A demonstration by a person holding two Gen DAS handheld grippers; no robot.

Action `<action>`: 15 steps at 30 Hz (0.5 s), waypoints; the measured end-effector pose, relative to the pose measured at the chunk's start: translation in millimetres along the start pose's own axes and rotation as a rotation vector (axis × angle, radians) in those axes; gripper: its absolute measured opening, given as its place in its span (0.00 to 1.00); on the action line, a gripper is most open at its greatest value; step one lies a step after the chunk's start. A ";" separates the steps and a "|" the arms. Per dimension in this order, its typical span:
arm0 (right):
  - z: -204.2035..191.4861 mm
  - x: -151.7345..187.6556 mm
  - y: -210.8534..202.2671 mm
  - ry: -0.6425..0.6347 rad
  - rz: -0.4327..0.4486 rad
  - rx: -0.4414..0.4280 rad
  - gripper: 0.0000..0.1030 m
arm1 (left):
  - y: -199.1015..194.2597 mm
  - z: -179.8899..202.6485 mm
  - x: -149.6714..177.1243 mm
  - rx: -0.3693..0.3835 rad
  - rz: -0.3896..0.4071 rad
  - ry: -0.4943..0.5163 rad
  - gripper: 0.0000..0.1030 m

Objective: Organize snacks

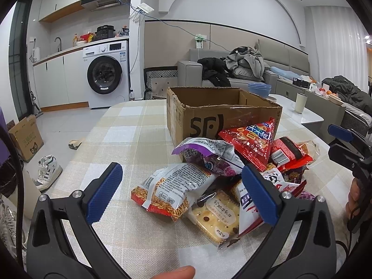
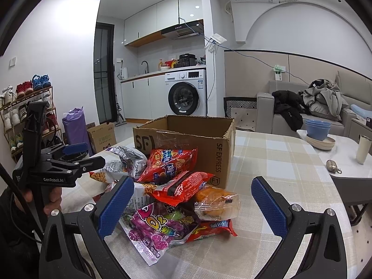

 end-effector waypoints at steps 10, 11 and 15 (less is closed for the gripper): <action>-0.1 0.2 -0.2 0.000 0.000 0.000 1.00 | 6.6 -1.8 0.3 -0.006 -0.023 -0.006 0.99; -0.2 0.2 -0.2 0.001 0.001 -0.001 1.00 | 6.6 -1.8 0.5 -0.006 -0.025 -0.006 0.99; -0.3 0.4 0.0 0.002 0.001 -0.001 1.00 | 8.5 -1.8 -0.8 -0.006 -0.023 -0.009 0.99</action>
Point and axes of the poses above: each gripper's, at about its wrist camera, not at the fingertips, and y roughly the way its jaws point, z to its right, x to its underside, the point moved 5 cm from there along y, roughly the way its jaws point, and after that the axes turned 13 degrees about -y, right-handed, at the moved point
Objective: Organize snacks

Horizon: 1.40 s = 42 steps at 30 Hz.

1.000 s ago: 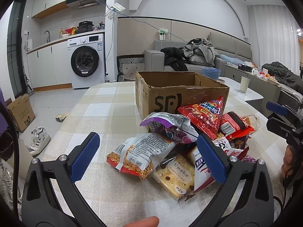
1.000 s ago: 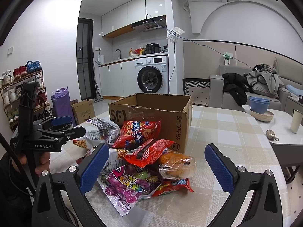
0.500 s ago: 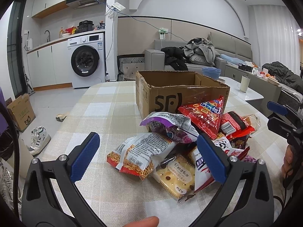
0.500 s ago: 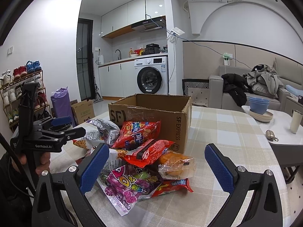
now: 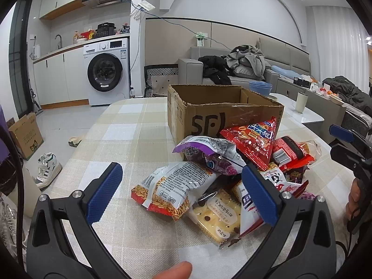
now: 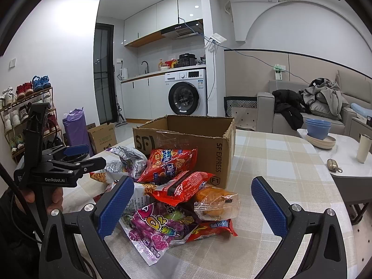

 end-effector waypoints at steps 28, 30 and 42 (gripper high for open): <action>0.9 0.1 0.6 0.002 0.000 0.001 1.00 | 1.9 2.3 0.4 -0.007 -0.018 0.017 0.99; 2.2 0.6 1.4 0.006 -0.004 0.003 1.00 | 2.6 2.1 0.3 -0.007 -0.019 0.016 0.99; 25.8 13.6 25.3 0.108 -0.158 0.089 1.00 | 7.8 1.5 1.1 0.011 -0.045 0.016 0.99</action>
Point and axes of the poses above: each gripper's, at about its wrist camera, not at the fingertips, and y roughly the way its jaws point, z to its right, x to its underside, the point moved 5 cm from there along y, roughly the way its jaws point, and after that the axes turned 13 degrees about -y, right-handed, at the moved point
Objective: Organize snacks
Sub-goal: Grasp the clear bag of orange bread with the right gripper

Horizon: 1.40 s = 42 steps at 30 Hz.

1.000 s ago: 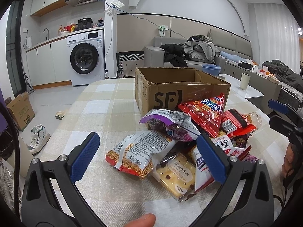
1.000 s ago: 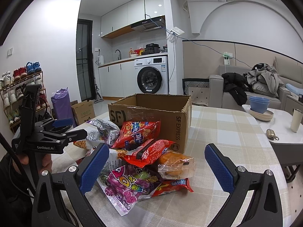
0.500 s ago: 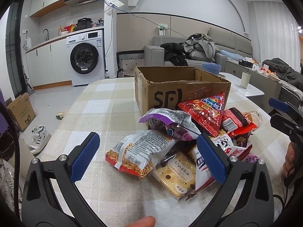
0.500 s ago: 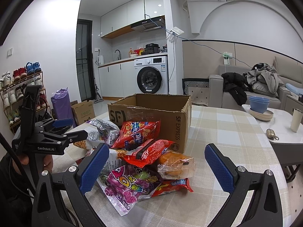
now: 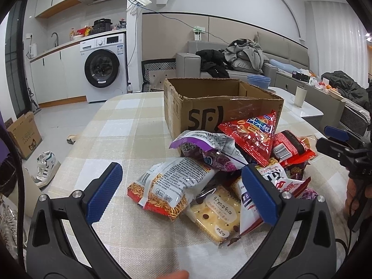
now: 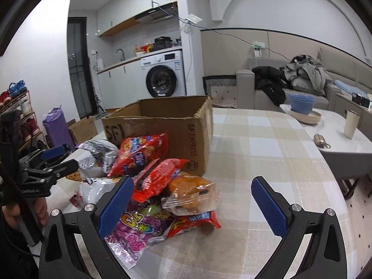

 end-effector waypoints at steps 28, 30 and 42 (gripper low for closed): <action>0.5 1.6 5.9 0.008 -0.006 -0.042 0.31 | -6.6 23.8 6.8 0.093 0.011 0.091 0.99; 2.2 1.7 2.3 0.016 0.007 -0.036 0.31 | -10.0 27.3 7.5 0.103 0.025 0.109 0.99; 0.3 0.8 -4.5 0.007 0.034 -0.034 0.30 | -28.9 50.9 16.4 0.213 0.044 0.201 0.99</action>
Point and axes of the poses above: each gripper's, at about its wrist camera, not at the fingertips, and y roughly the way its jaws point, z to its right, x to its underside, the point moved 5 cm from there along y, roughly the way its jaws point, and after that the axes turned 13 degrees about -y, right-handed, at the moved point
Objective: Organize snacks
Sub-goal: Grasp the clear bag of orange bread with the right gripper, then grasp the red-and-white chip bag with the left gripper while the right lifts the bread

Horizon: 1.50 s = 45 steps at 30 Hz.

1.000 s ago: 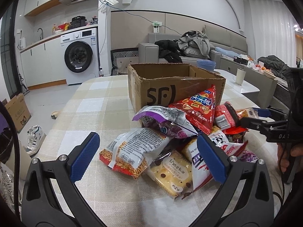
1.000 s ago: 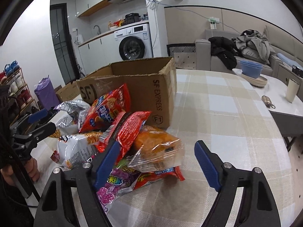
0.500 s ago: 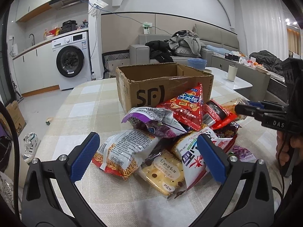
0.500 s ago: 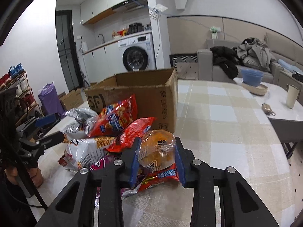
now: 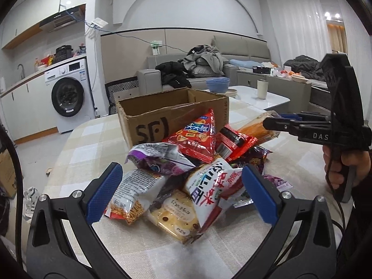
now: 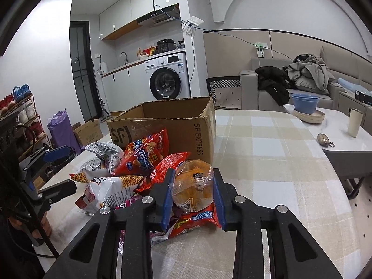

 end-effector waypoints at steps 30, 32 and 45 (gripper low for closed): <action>-0.2 0.4 -6.6 -0.001 0.026 -0.004 0.30 | 33.5 41.1 22.7 0.088 -0.175 0.105 0.36; 0.8 0.0 -9.7 0.003 0.042 -0.004 0.29 | 29.6 37.3 21.3 0.101 -0.170 0.082 0.35; 9.8 5.2 -24.4 0.030 0.028 -0.046 0.29 | 19.7 21.5 9.2 0.150 -0.152 0.001 0.30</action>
Point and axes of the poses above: each gripper's, at about its wrist camera, not at the fingertips, and y roughly the way its jaws point, z to its right, x to its underside, the point moved 5 cm from there along y, roughly the way its jaws point, and after that the axes turned 13 degrees about -y, right-handed, at the moved point
